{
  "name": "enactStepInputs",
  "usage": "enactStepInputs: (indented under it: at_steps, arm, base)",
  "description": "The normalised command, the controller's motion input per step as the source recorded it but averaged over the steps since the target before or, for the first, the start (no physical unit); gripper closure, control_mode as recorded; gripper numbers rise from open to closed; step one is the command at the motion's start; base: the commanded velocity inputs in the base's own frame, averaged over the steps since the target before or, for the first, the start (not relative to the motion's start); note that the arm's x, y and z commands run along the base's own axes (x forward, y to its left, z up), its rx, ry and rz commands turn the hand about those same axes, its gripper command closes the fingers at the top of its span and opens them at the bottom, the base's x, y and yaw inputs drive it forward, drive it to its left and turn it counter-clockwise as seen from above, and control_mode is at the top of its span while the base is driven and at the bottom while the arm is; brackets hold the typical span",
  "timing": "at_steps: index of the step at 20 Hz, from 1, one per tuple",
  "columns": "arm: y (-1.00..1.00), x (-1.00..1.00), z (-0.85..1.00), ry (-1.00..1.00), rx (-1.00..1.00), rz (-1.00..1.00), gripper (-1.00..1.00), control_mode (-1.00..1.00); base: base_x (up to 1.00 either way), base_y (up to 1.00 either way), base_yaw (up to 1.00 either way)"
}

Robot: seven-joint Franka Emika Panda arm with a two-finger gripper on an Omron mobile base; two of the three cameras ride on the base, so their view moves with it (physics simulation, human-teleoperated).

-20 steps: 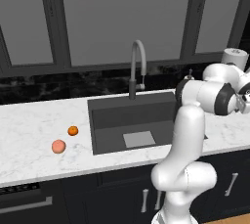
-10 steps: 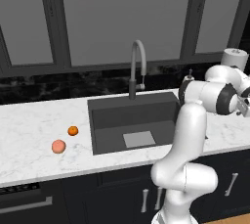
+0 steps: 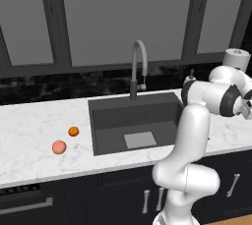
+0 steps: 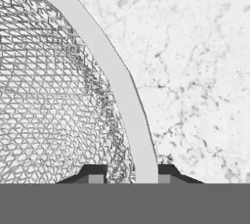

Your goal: Put the colander in the sink, put the peach, tangerine in the colander, and turn on the sink faucet and pour water over the colander.

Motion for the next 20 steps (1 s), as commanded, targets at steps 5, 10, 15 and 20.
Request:
enactStepInputs:
  at_steps: [5,10,15,20]
  arm:
    - [0.43,-0.21,0.22,-0.08,-0.03,0.0,1.0,-1.0]
    - [0.36,-0.98,0.55,-0.51,-0.04,0.13,1.0,-1.0]
    - [0.95,-0.53,0.37,-0.36,-0.19,0.34,1.0,-1.0]
    - [0.94,-0.46,0.09,-0.02,-0.22,0.42,1.0,-1.0]
  base:
    - [0.0,0.0,0.0]
    - [0.0,0.0,0.0]
    - [0.0,0.0,0.0]
    - [0.0,0.0,0.0]
